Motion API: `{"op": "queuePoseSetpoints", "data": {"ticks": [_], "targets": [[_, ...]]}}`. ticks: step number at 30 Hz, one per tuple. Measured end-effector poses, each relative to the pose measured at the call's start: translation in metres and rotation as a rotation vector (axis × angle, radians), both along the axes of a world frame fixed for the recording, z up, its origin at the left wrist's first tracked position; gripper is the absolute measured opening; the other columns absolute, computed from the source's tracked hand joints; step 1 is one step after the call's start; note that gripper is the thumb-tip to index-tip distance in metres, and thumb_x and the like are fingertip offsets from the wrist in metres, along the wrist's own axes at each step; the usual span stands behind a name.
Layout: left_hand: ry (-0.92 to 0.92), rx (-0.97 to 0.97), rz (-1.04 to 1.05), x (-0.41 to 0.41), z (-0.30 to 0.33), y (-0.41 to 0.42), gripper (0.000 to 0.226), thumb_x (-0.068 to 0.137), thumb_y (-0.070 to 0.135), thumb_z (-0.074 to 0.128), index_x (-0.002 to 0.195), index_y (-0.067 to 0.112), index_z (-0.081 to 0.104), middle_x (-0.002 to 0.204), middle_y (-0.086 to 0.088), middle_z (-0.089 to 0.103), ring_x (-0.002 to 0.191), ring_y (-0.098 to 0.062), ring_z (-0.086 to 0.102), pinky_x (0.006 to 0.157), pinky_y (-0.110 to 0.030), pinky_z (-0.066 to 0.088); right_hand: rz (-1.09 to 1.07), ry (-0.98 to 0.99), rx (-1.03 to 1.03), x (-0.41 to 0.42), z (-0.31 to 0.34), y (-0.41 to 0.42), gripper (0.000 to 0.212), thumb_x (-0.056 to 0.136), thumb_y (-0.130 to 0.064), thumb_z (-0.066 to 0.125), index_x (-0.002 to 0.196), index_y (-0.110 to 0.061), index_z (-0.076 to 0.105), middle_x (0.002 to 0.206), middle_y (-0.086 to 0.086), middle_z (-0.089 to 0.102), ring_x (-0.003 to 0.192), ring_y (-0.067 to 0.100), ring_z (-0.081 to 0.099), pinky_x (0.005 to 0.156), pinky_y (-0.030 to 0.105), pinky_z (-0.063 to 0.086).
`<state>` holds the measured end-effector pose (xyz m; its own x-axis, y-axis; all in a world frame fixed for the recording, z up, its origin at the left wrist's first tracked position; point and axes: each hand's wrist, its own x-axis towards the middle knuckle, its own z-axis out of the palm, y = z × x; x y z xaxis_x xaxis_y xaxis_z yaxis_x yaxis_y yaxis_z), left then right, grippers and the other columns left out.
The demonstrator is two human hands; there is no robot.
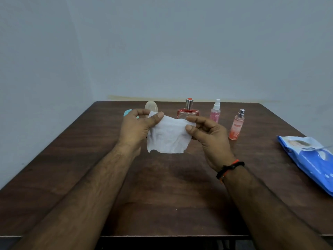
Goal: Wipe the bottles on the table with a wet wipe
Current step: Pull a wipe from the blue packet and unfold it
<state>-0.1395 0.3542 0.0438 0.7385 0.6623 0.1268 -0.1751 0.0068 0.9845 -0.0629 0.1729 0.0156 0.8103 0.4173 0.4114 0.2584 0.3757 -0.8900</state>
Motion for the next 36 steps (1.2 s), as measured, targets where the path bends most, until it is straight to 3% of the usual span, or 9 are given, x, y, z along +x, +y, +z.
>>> {"op": "queuePoseSetpoints", "data": {"ticks": [4,7,10,13,15,20,26,32,36], "targets": [[-0.010,0.137,-0.091,-0.002,0.006,0.004,0.037,0.075,0.014,0.084,0.106,0.011,0.064,0.079,0.000,0.069,0.070,-0.009,0.066,0.056,-0.018,0.049,-0.002,-0.021,0.015,0.004,0.001,-0.001,0.022,0.078,-0.019,0.076,0.100,-0.020,0.075,0.107,0.006,0.074,0.104,0.019,0.069,0.085,0.030,0.057],[-0.066,0.237,-0.174,-0.001,0.007,0.006,0.020,0.079,0.000,0.077,0.096,0.005,0.069,0.086,-0.006,0.073,0.079,-0.013,0.069,0.068,-0.023,0.053,-0.032,-0.037,0.024,0.011,0.001,0.001,0.018,0.084,-0.016,0.073,0.098,-0.026,0.076,0.101,0.005,0.073,0.100,0.019,0.068,0.087,0.034,0.055],[-0.071,0.348,-0.175,0.002,0.006,0.007,0.019,0.078,-0.001,0.078,0.092,0.011,0.074,0.096,-0.005,0.075,0.089,-0.017,0.069,0.082,-0.032,0.057,-0.010,-0.081,0.031,0.017,0.000,0.001,0.035,0.086,-0.002,0.069,0.105,-0.030,0.074,0.096,-0.006,0.073,0.096,0.011,0.069,0.083,0.024,0.055],[-0.046,0.407,-0.175,0.005,0.000,0.009,0.025,0.078,0.003,0.079,0.098,0.018,0.076,0.076,0.009,0.072,0.075,-0.016,0.060,0.091,-0.045,0.055,0.011,-0.075,0.056,0.019,-0.003,0.001,0.039,0.085,-0.001,0.069,0.110,-0.030,0.073,0.104,-0.005,0.075,0.102,0.012,0.070,0.083,0.020,0.055],[-0.049,0.394,-0.170,0.007,-0.004,0.009,0.033,0.078,0.003,0.079,0.104,0.022,0.076,0.076,-0.001,0.073,0.076,-0.020,0.057,0.092,-0.049,0.054,-0.025,-0.056,0.047,0.022,-0.007,0.000,0.039,0.084,-0.001,0.071,0.110,-0.030,0.074,0.104,-0.004,0.075,0.104,0.014,0.070,0.085,0.023,0.055],[-0.093,0.372,-0.102,0.011,-0.016,0.012,0.032,0.075,0.011,0.084,0.098,0.032,0.077,0.093,0.007,0.077,0.089,-0.009,0.071,0.084,-0.027,0.059,-0.156,-0.047,-0.008,0.029,-0.017,-0.002,0.031,0.081,-0.004,0.075,0.106,-0.023,0.075,0.101,0.003,0.074,0.102,0.022,0.070,0.089,0.035,0.058],[-0.068,0.456,0.027,0.013,-0.024,0.013,0.019,0.078,0.017,0.082,0.089,0.031,0.075,0.082,0.011,0.075,0.085,-0.008,0.071,0.081,-0.028,0.060,-0.252,-0.136,-0.114,0.032,-0.020,-0.004,0.028,0.081,-0.011,0.077,0.104,-0.026,0.075,0.094,-0.004,0.074,0.094,0.013,0.070,0.085,0.026,0.058],[-0.036,0.591,0.084,0.013,-0.025,0.009,0.010,0.083,0.017,0.077,0.089,0.022,0.072,0.098,0.005,0.069,0.092,-0.009,0.064,0.083,-0.020,0.056,-0.430,-0.418,-0.271,0.029,-0.018,-0.002,0.013,0.084,-0.016,0.075,0.095,-0.023,0.071,0.095,-0.010,0.064,0.088,0.003,0.062,0.077,0.014,0.053],[-0.094,0.496,-0.038,0.011,-0.022,0.008,0.006,0.090,0.013,0.069,0.089,0.018,0.065,0.111,0.009,0.066,0.099,-0.002,0.062,0.086,-0.012,0.050,-0.378,-0.373,-0.226,0.031,-0.017,-0.003,0.006,0.089,-0.017,0.070,0.095,-0.018,0.068,0.105,-0.003,0.062,0.101,0.014,0.062,0.086,0.027,0.053]]}}
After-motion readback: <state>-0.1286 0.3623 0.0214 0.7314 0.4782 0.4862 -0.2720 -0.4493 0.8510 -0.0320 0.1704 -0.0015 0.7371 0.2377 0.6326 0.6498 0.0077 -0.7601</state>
